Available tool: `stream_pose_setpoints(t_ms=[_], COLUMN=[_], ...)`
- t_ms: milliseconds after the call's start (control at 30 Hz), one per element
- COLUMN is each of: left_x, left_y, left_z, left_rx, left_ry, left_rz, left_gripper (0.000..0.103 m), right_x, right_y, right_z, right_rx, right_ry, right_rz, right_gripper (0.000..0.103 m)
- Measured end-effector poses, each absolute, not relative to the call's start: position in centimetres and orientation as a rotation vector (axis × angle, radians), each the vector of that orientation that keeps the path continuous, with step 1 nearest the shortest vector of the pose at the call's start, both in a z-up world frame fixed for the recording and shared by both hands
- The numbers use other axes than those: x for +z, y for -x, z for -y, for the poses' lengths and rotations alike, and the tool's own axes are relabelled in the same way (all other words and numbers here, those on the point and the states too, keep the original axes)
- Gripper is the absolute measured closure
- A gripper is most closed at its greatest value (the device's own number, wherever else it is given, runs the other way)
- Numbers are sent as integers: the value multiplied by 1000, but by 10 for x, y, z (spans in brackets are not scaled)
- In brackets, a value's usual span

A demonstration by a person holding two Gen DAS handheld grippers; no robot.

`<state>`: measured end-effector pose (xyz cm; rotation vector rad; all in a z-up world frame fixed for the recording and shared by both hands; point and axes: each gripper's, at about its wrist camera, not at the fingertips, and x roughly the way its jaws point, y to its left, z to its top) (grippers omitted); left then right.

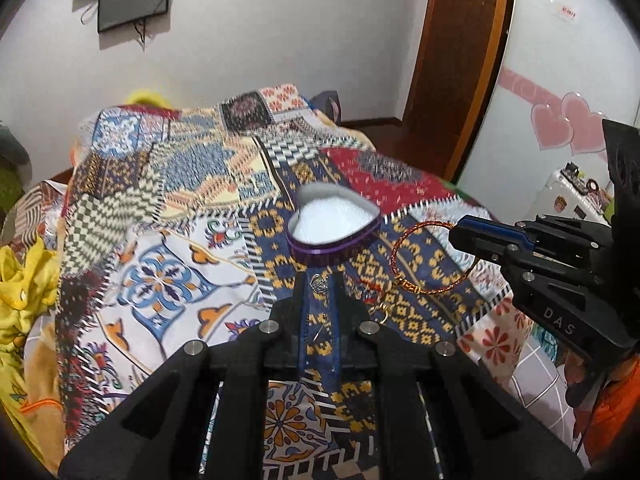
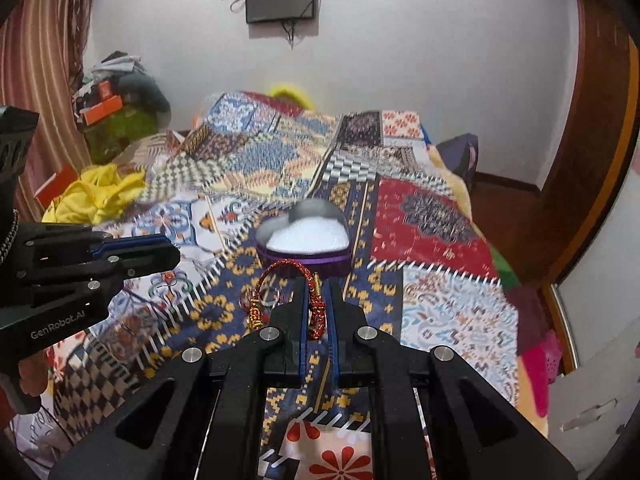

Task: Organize jewelry
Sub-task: 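Grasp the red-and-gold beaded bracelet with the right gripper and lift, then lower the bracelet into the purple heart tin and open the right gripper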

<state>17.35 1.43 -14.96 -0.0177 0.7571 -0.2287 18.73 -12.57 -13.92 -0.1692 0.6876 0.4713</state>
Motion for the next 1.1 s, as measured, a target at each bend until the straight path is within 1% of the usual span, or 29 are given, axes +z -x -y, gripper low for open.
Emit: stream_pose_setpoints(t_ms=[300, 567, 800, 1100], left_x=[-117, -104, -107, -134], left_y=[-177, -191, -213, -254], left_z=[-19, -20, -23, -21], left_rx=[-213, -206, -203, -234], left_ry=[27, 34, 47, 74], left_rz=[-673, -629, -630, -699], left_gripper=[95, 95, 95, 95], right_x=[-111, -100, -107, -139], right_y=[-196, -215, -233, -267], right_z=[127, 125, 119, 106], right_rx=[443, 430, 435, 478], right_ry=[137, 110, 101, 104], right_rz=[-605, -564, -571, -669], right_gripper=[96, 96, 96, 96])
